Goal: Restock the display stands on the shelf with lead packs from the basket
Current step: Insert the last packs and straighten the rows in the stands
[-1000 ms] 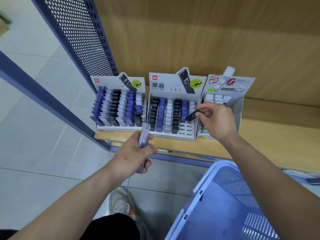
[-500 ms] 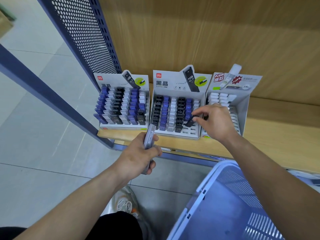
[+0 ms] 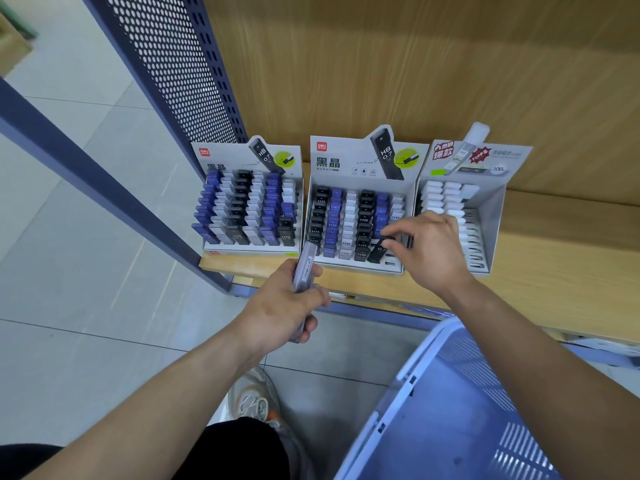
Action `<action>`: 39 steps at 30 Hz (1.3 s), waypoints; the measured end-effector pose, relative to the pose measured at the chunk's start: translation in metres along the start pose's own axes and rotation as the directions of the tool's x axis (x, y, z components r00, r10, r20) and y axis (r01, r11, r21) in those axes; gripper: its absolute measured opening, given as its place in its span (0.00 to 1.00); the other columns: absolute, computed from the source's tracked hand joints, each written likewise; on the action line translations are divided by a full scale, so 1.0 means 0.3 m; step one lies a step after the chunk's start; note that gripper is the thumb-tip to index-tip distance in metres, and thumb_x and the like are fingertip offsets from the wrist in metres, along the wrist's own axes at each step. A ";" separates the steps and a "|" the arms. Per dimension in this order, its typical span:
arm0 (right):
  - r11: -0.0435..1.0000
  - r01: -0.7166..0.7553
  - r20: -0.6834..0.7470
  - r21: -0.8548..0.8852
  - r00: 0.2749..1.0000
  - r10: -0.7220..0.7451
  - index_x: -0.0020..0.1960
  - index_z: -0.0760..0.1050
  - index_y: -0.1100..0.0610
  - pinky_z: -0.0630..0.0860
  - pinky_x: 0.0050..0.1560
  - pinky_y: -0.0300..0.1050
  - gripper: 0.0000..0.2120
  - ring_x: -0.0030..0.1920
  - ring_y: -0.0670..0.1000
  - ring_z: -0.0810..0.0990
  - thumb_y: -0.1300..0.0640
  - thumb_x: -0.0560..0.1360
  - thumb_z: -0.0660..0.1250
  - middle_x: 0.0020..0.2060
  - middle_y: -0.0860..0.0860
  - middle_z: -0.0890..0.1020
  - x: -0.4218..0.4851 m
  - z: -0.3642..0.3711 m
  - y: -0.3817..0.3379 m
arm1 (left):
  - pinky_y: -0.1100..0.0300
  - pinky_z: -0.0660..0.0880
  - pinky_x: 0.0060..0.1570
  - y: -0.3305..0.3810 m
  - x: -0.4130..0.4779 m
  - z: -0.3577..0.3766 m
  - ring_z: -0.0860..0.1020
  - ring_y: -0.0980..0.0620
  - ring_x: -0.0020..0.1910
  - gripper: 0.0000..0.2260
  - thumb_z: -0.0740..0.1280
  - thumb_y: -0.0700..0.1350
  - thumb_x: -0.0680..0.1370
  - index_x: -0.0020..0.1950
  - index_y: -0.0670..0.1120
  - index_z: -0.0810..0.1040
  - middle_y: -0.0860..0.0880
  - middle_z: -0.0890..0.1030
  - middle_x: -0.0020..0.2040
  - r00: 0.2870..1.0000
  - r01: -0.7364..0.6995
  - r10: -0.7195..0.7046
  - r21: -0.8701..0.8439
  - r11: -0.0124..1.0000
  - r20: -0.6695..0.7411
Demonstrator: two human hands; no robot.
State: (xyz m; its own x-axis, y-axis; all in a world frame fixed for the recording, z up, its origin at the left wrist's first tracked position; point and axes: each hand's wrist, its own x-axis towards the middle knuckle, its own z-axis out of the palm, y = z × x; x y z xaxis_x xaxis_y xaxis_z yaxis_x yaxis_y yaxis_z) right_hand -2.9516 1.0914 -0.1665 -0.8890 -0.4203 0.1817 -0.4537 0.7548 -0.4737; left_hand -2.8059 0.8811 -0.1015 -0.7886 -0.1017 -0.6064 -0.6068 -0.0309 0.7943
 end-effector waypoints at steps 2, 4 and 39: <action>1.000 0.013 0.023 -0.011 1.000 -0.012 0.49 0.84 0.45 0.58 0.59 0.46 0.04 0.53 0.49 0.76 0.52 0.75 0.74 0.45 0.40 0.85 0.000 0.003 0.000 | 0.60 0.69 0.27 0.000 0.001 -0.002 0.71 0.50 0.27 0.11 0.66 0.37 0.81 0.61 0.48 0.71 0.44 0.80 0.45 1.000 0.001 -0.001 -0.009 1.000 -0.002; 0.999 0.028 0.035 -0.023 0.999 -0.027 0.49 0.84 0.45 0.58 0.60 0.47 0.04 0.52 0.49 0.76 0.52 0.74 0.74 0.46 0.41 0.85 -0.003 -0.001 0.001 | 0.60 0.70 0.27 0.001 0.002 -0.002 0.71 0.50 0.27 0.11 0.66 0.37 0.81 0.61 0.48 0.71 0.43 0.79 0.46 1.000 0.000 -0.001 -0.017 1.000 -0.004; 0.759 -0.098 0.301 0.644 0.944 -0.134 0.52 0.84 0.50 0.74 0.48 0.37 0.07 0.46 0.47 0.81 0.59 0.75 0.74 0.50 0.46 0.85 -0.144 -0.207 -0.276 | 0.62 0.75 0.27 0.113 -0.083 0.083 0.85 0.46 0.38 0.09 0.63 0.33 0.82 0.60 0.43 0.75 0.44 0.85 0.44 0.974 -0.064 0.134 -0.344 0.937 0.184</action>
State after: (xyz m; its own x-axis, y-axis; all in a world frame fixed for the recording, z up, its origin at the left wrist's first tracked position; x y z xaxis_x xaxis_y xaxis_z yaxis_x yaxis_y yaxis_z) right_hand -2.8795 1.0784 -0.0816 -0.7599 -0.6496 -0.0249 -0.2169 0.2895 -0.9323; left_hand -2.8094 0.9073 -0.0604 -0.8677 0.0800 -0.4906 -0.4836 -0.3642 0.7960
